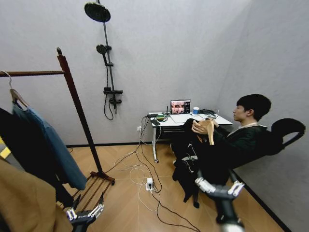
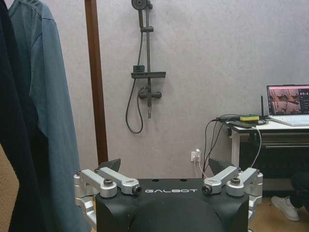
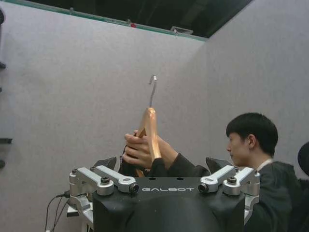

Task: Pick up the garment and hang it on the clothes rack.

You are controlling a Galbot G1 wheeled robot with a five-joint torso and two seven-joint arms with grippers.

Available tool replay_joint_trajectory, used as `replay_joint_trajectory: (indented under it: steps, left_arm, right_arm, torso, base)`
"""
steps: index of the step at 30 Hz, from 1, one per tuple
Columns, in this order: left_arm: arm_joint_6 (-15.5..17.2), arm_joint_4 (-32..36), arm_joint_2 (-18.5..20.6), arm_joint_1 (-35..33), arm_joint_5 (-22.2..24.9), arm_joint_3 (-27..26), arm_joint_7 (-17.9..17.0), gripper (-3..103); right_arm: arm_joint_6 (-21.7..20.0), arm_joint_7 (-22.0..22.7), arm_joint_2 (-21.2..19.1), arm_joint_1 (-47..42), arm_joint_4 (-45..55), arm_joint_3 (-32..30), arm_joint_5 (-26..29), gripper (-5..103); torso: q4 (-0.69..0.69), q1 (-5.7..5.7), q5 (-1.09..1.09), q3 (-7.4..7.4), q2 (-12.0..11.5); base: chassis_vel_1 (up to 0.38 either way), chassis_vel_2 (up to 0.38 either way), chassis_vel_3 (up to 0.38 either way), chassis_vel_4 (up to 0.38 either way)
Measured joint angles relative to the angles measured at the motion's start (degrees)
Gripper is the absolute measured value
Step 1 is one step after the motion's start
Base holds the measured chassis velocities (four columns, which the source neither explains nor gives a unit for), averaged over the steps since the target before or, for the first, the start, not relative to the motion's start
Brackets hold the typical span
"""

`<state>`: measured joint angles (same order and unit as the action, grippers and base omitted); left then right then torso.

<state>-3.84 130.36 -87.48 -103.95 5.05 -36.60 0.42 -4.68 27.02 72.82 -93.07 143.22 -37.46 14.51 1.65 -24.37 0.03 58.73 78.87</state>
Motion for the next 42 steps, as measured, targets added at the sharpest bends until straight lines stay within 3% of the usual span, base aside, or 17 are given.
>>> replay_joint_trajectory:
  steps: [2, 3, 5, 16, 23, 25, 26, 27, 29, 32, 39, 42]
  left_arm:
    - [0.0, 0.0, 0.0, 0.0, 0.0, 0.0, 0.0, 100]
    - [0.0, 0.0, 0.0, 0.0, 0.0, 0.0, 0.0, 100]
    - [0.0, 0.0, 0.0, 0.0, 0.0, 0.0, 0.0, 100]
    - [0.0, 0.0, 0.0, 0.0, 0.0, 0.0, 0.0, 100]
    - [0.0, 0.0, 0.0, 0.0, 0.0, 0.0, 0.0, 100]
    - [0.0, 0.0, 0.0, 0.0, 0.0, 0.0, 0.0, 100]
    - [0.0, 0.0, 0.0, 0.0, 0.0, 0.0, 0.0, 100]
    - [0.0, 0.0, 0.0, 0.0, 0.0, 0.0, 0.0, 100]
    - [0.0, 0.0, 0.0, 0.0, 0.0, 0.0, 0.0, 100]
    - [0.0, 0.0, 0.0, 0.0, 0.0, 0.0, 0.0, 100]
    - [0.0, 0.0, 0.0, 0.0, 0.0, 0.0, 0.0, 100]
    - [0.0, 0.0, 0.0, 0.0, 0.0, 0.0, 0.0, 100]
  right_arm:
    - [-3.0, -4.5, -2.6, 6.3, -1.1, -6.9, 10.4, 100]
    - [-3.0, -4.5, -2.6, 6.3, -1.1, -6.9, 10.4, 100]
    - [-5.3, -8.0, -5.4, 10.9, -5.4, -8.8, 15.6, 100]
    - [-8.3, -12.8, -16.0, 27.6, -19.6, -5.7, 21.4, 100]
    - [-9.7, -12.4, -17.7, 31.9, -22.5, -3.6, 20.9, 100]
    - [-9.7, -12.5, -18.1, 32.1, -23.5, -3.6, 20.5, 90]
    - [-9.7, -12.5, -18.1, 32.1, -23.5, -3.6, 20.5, 90]
    - [-9.7, -12.6, -18.3, 32.2, -23.8, -3.6, 20.4, 80]
    - [-9.6, -12.7, -18.5, 32.2, -24.0, -3.6, 20.4, 80]
    - [-9.1, -13.4, -18.9, 32.4, -24.2, -3.7, 20.4, 63]
    - [-8.3, -14.1, -19.2, 33.0, -24.5, -3.6, 20.3, 41]
    - [-8.1, -13.8, -19.0, 33.0, -24.3, -3.5, 20.3, 25]
  torso:
    - [0.0, 0.0, -0.04, -0.01, 0.0]
    - [0.0, 0.0, -0.04, -0.01, 0.0]
    - [0.01, 0.0, 0.01, 0.0, 0.0]
    - [-0.01, 0.0, -0.02, 0.0, 0.0]
    - [0.01, 0.0, -0.03, 0.0, 0.0]
    - [0.02, 0.0, -0.02, -0.01, 0.0]
    - [0.02, 0.0, -0.02, -0.01, 0.0]
    - [0.02, 0.0, -0.02, 0.0, 0.0]
    - [0.02, 0.0, -0.02, -0.01, 0.0]
    - [0.02, 0.0, -0.02, -0.01, 0.0]
    - [0.01, 0.0, -0.03, -0.01, 0.0]
    - [0.0, 0.0, -0.03, -0.01, 0.0]
  base:
    - [0.0, 0.0, 0.0, 0.0]
    - [0.0, 0.0, 0.0, 0.0]
    - [0.0, 0.0, 0.0, 0.0]
    - [0.0, 0.0, 0.0, 0.0]
    - [0.0, 0.0, 0.0, 0.0]
    - [0.0, 0.0, 0.0, 0.0]
    - [0.0, 0.0, 0.0, 0.0]
    - [0.0, 0.0, 0.0, 0.0]
    - [0.0, 0.0, 0.0, 0.0]
    - [0.0, 0.0, 0.0, 0.0]
    - [0.0, 0.0, 0.0, 0.0]
    - [0.0, 0.0, 0.0, 0.0]
